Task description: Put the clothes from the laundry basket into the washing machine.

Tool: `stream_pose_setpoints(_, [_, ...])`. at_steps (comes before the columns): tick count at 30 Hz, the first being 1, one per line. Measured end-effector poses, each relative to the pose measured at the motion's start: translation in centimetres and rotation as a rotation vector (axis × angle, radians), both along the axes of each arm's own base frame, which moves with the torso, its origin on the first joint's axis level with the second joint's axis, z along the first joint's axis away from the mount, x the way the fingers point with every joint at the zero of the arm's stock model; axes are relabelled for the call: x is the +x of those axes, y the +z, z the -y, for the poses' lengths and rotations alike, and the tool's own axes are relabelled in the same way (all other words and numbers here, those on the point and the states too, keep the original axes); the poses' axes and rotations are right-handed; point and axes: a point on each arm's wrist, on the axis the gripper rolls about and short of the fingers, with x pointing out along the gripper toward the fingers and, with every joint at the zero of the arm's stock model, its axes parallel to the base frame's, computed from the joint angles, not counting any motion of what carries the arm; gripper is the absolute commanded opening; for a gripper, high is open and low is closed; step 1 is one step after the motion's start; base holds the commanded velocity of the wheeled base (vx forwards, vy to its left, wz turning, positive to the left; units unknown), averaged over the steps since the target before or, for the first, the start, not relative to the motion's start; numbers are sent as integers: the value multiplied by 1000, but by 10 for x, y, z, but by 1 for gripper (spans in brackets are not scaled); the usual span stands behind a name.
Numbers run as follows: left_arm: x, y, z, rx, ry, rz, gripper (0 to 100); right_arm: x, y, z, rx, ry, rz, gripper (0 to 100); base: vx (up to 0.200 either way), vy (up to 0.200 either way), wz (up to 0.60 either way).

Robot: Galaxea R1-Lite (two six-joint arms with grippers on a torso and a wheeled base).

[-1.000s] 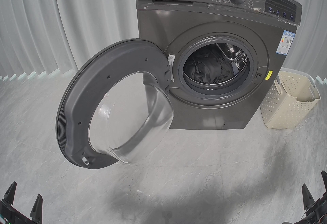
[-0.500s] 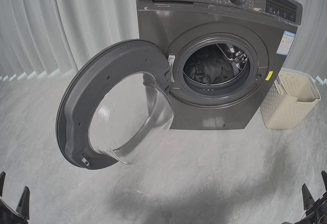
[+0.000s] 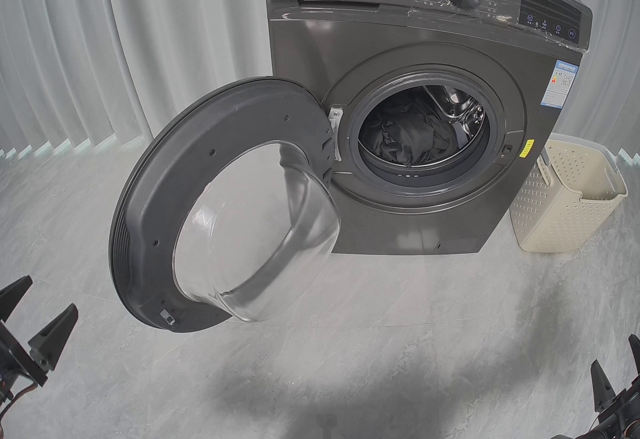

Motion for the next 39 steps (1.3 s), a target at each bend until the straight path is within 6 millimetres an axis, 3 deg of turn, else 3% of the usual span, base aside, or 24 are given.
stream_pose_setpoints(12, [80,21,13,0,-88,-82,100,0,0,0,0,0,0,100,0,0,0])
stream_pose_setpoints(21, [127,18,20,-1,-98,-84,100,0,0,0,0,0,0,100,0,0,0])
stream_pose_setpoints(30, [140,9,33,-9,-194,-127,100,0,0,0,0,0,0,100,0,0,0])
stream_pose_setpoints(39, [122,16,56,-75,-343,-107,100,0,0,0,0,0,0,100,0,0,0])
